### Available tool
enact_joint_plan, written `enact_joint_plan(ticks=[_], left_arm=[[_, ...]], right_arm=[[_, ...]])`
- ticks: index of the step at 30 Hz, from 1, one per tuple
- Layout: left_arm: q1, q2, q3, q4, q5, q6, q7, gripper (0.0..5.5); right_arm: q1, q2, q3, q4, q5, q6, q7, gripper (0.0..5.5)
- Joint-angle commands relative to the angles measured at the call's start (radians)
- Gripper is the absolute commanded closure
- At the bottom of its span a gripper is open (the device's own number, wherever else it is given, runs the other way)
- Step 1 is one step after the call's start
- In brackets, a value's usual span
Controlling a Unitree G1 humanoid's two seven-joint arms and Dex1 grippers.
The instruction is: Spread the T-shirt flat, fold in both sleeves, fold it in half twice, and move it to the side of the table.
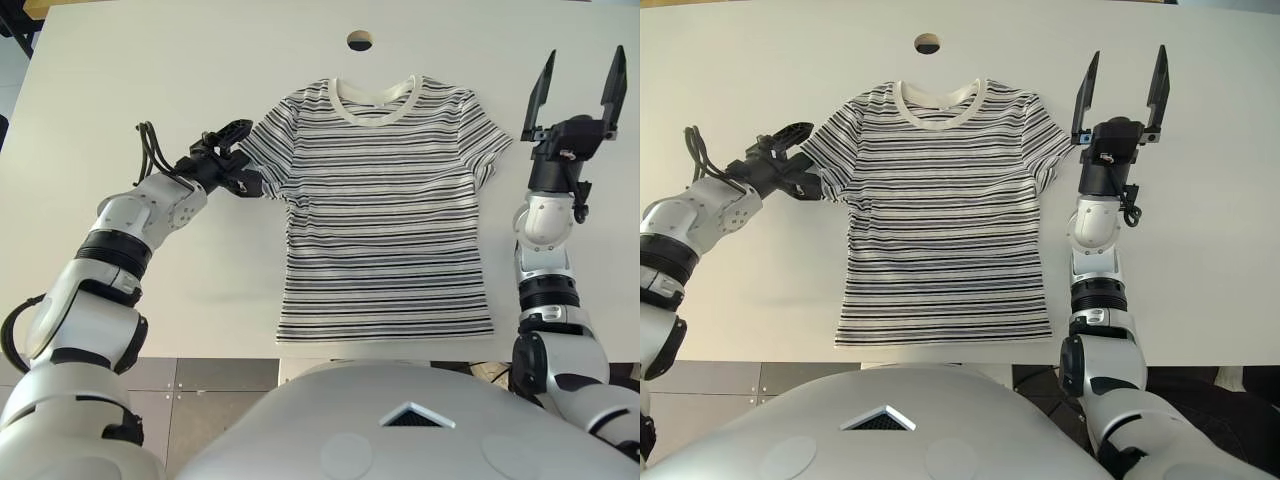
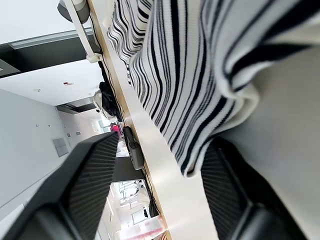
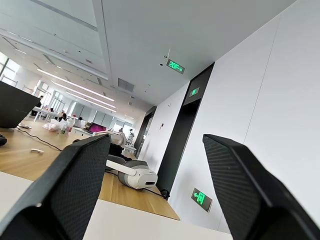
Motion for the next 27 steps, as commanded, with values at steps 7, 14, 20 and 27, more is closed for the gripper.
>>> enact_joint_plan(ticks=[7, 14, 20, 27], left_arm=[[0.049, -0.012, -0.026, 0.018, -0.005, -0.003, -0.043, 4.38], [0.059, -0.029, 0.012, -0.001, -0.029, 0.052, 0.002, 5.32], [0.105, -0.045, 0.043, -0.113, -0.062, 0.056, 0.028, 5.39], [0.11, -0.088, 0.102, -0.212, -0.071, 0.121, 0.085, 5.39]], right_arm=[[0.014, -0.007, 0.001, -0.03, 0.014, 0.003, 0.005, 2.1], [0.024, -0.008, 0.005, -0.037, 0.014, -0.006, 0.013, 2.1], [0.03, -0.018, 0.005, -0.041, 0.014, -0.005, 0.021, 2.1], [0.029, -0.021, 0.012, -0.025, 0.008, -0.007, 0.021, 2.1]])
